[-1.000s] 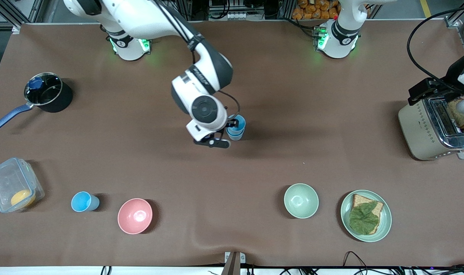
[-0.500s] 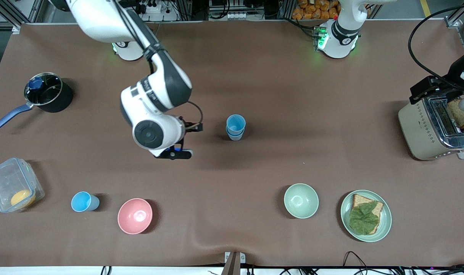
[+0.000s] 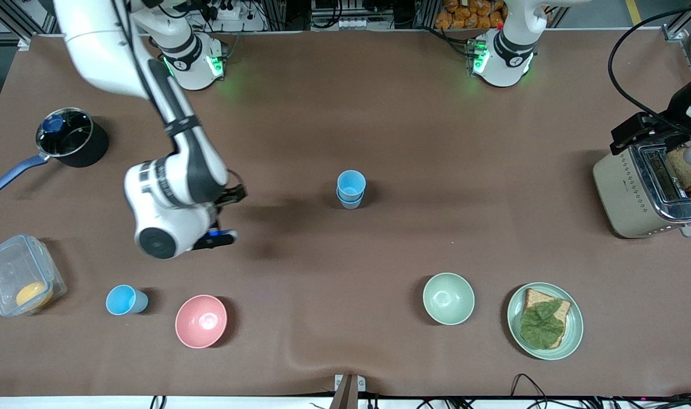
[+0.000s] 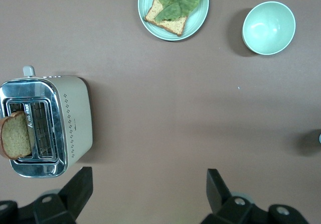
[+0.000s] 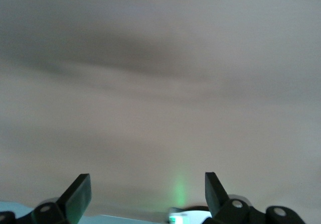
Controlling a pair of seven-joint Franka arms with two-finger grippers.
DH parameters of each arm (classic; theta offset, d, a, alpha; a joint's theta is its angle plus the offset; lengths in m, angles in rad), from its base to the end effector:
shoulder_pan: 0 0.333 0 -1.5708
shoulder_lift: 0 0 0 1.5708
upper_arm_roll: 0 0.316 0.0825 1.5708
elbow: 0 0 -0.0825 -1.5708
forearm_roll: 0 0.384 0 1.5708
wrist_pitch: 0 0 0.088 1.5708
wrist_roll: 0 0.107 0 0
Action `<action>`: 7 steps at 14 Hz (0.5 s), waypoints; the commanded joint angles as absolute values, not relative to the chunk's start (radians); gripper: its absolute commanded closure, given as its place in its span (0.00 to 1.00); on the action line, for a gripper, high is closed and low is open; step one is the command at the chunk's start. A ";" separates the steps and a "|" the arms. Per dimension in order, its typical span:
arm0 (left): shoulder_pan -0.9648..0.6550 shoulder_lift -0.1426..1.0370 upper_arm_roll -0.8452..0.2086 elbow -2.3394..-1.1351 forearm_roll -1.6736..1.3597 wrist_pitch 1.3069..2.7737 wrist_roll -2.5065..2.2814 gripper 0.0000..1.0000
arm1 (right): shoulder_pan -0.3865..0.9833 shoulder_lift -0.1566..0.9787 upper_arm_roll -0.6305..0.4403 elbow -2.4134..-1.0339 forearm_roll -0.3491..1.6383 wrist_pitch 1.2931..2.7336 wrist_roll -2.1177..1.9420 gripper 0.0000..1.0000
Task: Stack blue cups with both arms
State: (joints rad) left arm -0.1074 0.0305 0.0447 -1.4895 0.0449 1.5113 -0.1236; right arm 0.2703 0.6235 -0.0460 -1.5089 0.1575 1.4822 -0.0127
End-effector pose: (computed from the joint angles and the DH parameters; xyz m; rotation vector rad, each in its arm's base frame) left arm 0.5577 -0.0304 0.6406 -3.0932 -0.0980 0.0067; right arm 0.6058 0.1604 0.2693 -2.9049 -0.2881 0.9967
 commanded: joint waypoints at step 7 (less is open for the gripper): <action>-0.110 0.023 0.051 -1.482 0.018 1.494 -0.098 0.00 | 0.193 0.350 -0.026 -1.966 0.072 1.673 -0.179 0.00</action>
